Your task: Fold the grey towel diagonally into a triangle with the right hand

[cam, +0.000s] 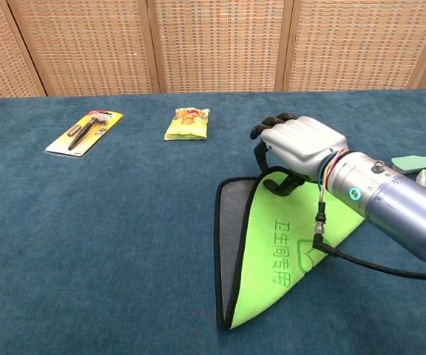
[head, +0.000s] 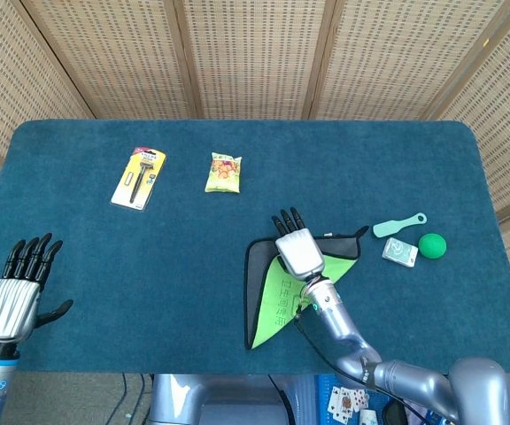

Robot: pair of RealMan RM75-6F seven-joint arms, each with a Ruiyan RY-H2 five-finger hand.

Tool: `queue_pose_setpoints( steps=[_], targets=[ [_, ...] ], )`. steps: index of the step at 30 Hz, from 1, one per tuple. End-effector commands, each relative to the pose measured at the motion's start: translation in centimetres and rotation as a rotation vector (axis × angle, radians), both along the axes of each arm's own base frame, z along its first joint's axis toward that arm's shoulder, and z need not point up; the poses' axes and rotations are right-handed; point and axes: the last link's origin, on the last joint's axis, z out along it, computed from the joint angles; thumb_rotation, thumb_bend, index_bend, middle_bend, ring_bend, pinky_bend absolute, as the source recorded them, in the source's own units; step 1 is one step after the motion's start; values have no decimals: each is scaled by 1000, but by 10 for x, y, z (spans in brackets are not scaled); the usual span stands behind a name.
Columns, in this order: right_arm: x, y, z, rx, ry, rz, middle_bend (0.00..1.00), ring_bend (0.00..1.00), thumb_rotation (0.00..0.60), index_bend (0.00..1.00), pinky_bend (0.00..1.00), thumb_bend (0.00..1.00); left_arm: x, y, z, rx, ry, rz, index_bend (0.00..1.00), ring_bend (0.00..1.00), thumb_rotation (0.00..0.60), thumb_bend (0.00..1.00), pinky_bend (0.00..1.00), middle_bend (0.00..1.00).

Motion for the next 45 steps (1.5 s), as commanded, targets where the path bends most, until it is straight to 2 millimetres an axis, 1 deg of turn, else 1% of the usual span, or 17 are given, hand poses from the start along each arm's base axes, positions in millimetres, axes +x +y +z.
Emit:
queue_pose_setpoints(
  steps=[1,12,22,32,38,45],
  targets=[
    [3,0,-2,6,-2,5,152,0,600,653,0,491,0,0,0,0,0,1,0,0,600,164,0,0],
    [10,4,-8,20,-5,20,154,0,600,654,0,491,0,-1,1,0,-6,0,0,0,600,164,0,0],
    [20,3,-10,22,-5,39,157,0,600,660,0,490,-1,-1,2,2,-10,0,0,0,600,164,0,0],
    [32,-3,-18,28,2,46,158,0,600,660,0,490,-3,-1,3,-2,-14,9,0,0,600,164,0,0],
    [34,-8,-23,29,13,37,158,0,600,660,0,490,-5,0,3,-3,-18,16,0,0,600,164,0,0],
    [35,-15,-25,18,21,27,158,0,600,660,0,491,-5,1,2,-9,-18,17,0,0,600,164,0,0]
  ],
)
